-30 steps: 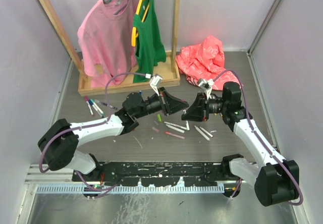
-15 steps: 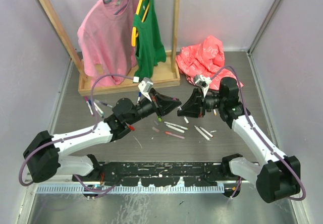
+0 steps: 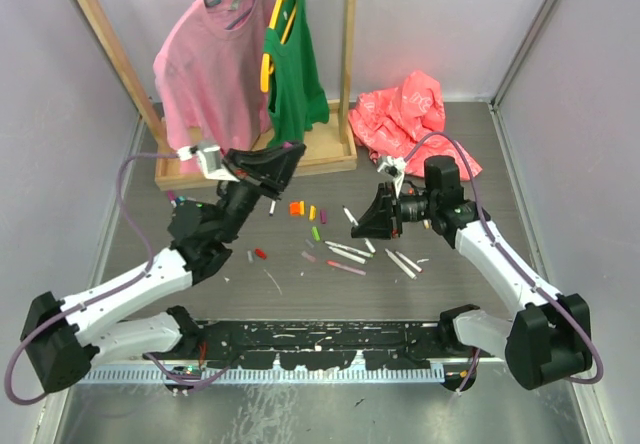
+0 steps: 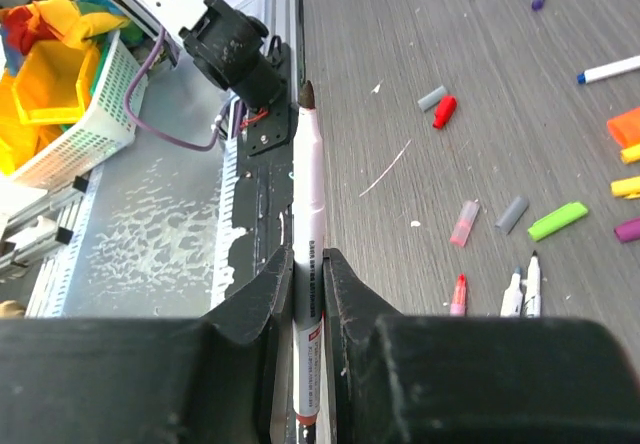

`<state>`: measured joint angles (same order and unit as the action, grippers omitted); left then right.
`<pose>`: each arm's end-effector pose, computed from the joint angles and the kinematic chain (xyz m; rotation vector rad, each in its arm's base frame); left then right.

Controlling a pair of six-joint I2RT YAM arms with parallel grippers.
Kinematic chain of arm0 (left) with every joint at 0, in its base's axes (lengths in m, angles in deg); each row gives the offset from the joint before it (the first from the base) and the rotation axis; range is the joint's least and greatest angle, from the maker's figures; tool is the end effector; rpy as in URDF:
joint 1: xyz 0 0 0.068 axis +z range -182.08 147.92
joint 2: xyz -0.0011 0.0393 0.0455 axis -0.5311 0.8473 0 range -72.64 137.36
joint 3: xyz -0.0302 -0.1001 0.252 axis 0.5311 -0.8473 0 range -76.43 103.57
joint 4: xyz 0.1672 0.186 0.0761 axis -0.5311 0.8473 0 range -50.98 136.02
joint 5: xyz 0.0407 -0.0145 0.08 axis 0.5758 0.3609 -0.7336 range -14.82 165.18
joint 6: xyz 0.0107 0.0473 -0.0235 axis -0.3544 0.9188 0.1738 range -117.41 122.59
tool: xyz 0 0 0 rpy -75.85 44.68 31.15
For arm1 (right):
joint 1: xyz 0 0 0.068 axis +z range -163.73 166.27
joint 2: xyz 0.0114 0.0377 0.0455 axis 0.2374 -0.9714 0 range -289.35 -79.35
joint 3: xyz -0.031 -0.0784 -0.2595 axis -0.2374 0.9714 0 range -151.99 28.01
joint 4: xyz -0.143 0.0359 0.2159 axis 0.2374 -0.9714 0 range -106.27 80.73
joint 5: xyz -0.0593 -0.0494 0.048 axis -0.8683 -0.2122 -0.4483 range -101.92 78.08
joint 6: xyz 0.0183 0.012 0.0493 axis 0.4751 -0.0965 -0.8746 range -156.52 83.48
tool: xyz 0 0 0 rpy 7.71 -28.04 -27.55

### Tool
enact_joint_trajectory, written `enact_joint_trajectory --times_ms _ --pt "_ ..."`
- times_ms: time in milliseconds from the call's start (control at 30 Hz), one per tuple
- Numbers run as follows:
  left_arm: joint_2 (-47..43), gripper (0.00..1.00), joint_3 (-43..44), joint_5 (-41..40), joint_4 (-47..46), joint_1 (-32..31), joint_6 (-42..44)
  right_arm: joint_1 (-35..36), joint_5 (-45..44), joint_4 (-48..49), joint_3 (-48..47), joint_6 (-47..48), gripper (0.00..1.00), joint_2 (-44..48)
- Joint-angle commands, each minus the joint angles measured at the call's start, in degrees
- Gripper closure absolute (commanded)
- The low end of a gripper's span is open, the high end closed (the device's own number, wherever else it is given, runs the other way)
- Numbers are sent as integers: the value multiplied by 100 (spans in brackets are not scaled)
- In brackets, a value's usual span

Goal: Open the pen caps
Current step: Open the pen cap from the pen, then place the pen at the center of the board.

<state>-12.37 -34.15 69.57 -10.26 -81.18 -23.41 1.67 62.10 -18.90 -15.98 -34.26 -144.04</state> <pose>0.1559 -0.1746 0.3811 0.1250 1.0856 -1.1374 0.2124 0.0940 0.2793 -1.0498 1.6659 1.4721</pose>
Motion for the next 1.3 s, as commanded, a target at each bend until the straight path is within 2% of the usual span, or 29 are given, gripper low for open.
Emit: enact_joint_trajectory --times_ms 0,133,300,500,800,1000,1267 --pt "-222 100 100 -374 -680 54 241 75 -131 -690 -175 625 99 5" --pt "-620 100 -114 -244 -88 72 194 81 -797 -1381 -409 1375 99 91" --pt "-1378 100 -665 -248 1311 78 -7 30 -2227 -1937 -570 2175 99 361" --pt "-1989 100 -1301 -533 3128 84 -837 -341 -3675 -2048 -416 2588 99 510" --pt "-2261 100 -1943 -595 4452 79 -1685 -667 -6196 -2559 17 3095 96 -53" --pt "-2237 100 -2230 -751 4573 79 -1926 -721 -6448 -2667 258 3207 94 -215" --pt "-1966 100 -2212 -842 4454 93 -2046 -720 -6558 -2801 203 3097 91 -1073"
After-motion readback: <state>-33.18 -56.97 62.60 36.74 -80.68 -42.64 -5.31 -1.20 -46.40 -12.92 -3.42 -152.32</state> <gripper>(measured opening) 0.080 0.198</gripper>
